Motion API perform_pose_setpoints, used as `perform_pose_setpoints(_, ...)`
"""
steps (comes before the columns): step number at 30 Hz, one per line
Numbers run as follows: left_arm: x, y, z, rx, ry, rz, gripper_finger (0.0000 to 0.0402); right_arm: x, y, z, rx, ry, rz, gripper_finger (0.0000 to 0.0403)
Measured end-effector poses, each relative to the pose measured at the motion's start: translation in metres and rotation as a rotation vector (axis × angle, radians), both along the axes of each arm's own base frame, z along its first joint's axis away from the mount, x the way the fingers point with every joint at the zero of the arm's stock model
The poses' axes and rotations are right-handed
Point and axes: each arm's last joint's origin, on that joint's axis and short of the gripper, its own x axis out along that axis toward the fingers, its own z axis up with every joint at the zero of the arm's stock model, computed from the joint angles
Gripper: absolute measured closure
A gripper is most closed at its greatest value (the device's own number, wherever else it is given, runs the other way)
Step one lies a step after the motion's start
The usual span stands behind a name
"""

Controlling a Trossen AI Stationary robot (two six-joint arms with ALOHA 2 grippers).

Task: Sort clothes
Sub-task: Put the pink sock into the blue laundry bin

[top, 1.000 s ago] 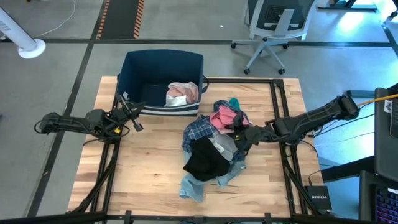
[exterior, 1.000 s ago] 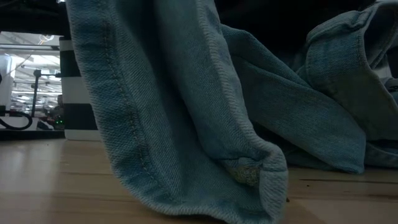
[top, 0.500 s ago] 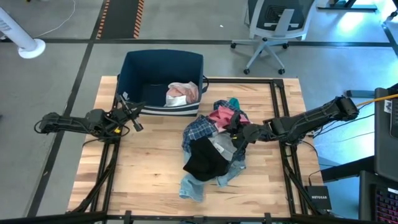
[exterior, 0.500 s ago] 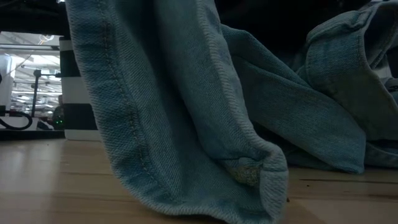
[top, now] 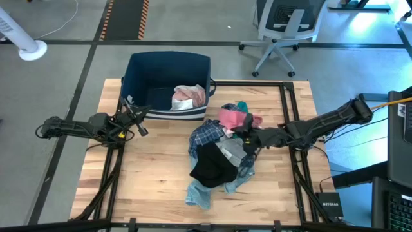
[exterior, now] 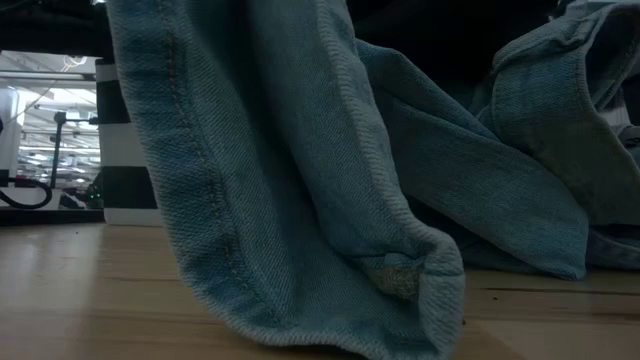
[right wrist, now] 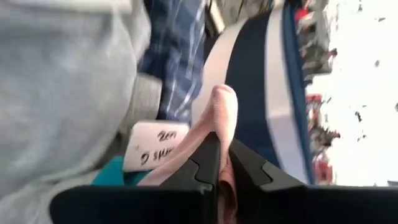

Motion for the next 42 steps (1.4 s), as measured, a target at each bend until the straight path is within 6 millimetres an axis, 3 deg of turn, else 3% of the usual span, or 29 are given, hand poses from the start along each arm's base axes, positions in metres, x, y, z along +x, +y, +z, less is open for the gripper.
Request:
perform_pose_setpoints(6,0.000,0.000,0.000,0.000,0.000,0.000,0.0400,-0.009,0.015,0.017,-0.017,-0.105,0.097,0.0372)
perform_pose_setpoints(13,0.000,0.000,0.000,0.000,0.000,0.000,0.0400,-0.011,0.021,0.024,-0.071,-0.149,0.151,0.0370)
perform_pose_setpoints(35,0.000,0.000,0.000,0.000,0.000,0.000,0.0400,0.001,-0.007,0.030,-0.077,-0.191,0.157,0.0370)
perform_pose_setpoints(42,0.000,0.000,0.000,0.000,0.000,0.000,0.0400,0.013,-0.015,0.012,0.062,-0.098,0.266,0.0370)
